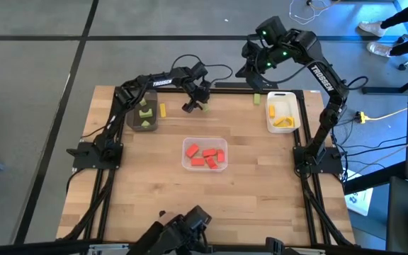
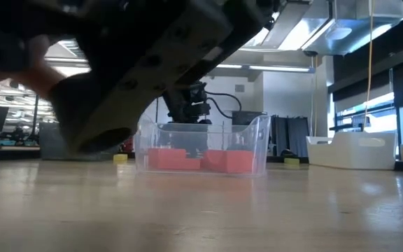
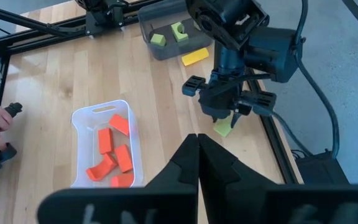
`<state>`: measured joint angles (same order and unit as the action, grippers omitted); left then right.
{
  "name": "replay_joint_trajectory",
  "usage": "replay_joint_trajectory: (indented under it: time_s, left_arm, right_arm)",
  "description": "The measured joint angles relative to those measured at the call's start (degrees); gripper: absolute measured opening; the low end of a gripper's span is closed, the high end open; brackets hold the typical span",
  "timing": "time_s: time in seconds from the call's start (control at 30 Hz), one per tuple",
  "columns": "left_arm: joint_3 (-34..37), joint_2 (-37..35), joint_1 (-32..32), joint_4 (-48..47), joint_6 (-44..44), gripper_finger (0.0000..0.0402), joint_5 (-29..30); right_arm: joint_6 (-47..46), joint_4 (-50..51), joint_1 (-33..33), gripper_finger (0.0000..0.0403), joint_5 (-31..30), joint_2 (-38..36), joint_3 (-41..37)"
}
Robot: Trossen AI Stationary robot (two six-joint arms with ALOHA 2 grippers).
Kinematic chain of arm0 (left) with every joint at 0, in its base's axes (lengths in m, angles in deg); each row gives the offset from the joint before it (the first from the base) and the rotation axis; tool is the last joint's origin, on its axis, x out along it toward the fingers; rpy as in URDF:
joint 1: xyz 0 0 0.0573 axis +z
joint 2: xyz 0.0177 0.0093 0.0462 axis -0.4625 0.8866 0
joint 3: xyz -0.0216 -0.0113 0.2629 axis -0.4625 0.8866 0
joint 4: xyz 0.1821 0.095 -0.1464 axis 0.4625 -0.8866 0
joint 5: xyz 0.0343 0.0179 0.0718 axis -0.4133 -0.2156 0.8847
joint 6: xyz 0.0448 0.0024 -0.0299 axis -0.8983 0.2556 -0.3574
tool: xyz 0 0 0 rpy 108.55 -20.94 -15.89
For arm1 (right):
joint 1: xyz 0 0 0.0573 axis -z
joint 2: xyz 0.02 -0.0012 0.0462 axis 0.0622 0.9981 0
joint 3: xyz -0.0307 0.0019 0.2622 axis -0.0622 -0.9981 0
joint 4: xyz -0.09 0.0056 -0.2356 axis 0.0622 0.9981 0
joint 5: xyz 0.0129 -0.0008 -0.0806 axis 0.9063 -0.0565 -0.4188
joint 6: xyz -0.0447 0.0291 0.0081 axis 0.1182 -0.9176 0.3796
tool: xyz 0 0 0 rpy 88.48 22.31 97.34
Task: Sort & place blocks by color
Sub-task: Put the green block into the black bin
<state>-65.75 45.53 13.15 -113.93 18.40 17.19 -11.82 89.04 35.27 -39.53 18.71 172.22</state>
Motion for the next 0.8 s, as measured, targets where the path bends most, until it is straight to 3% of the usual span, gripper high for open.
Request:
replay_joint_trajectory:
  time_s: [0.47, 0.6, 0.8]
  left_arm:
    - [0.0, 1.68, 0.2, -1.61, 2.67, 0.0119, 1.9]
    - [0.0, 0.46, 0.04, -2.71, 10.18, 0.0108, 4.43]
    - [-0.02, -6.73, 0.29, -9.82, 22.07, 0.0107, 0.15]
  right_arm:
    - [-0.05, 0.07, 0.01, 0.0, -0.25, 0.0, 0.0]
    - [-0.33, 0.07, -0.01, 0.0, -0.59, 0.0, 0.0]
    - [-3.19, -0.03, 0.01, 0.0, -11.56, 0.01, 0.0]
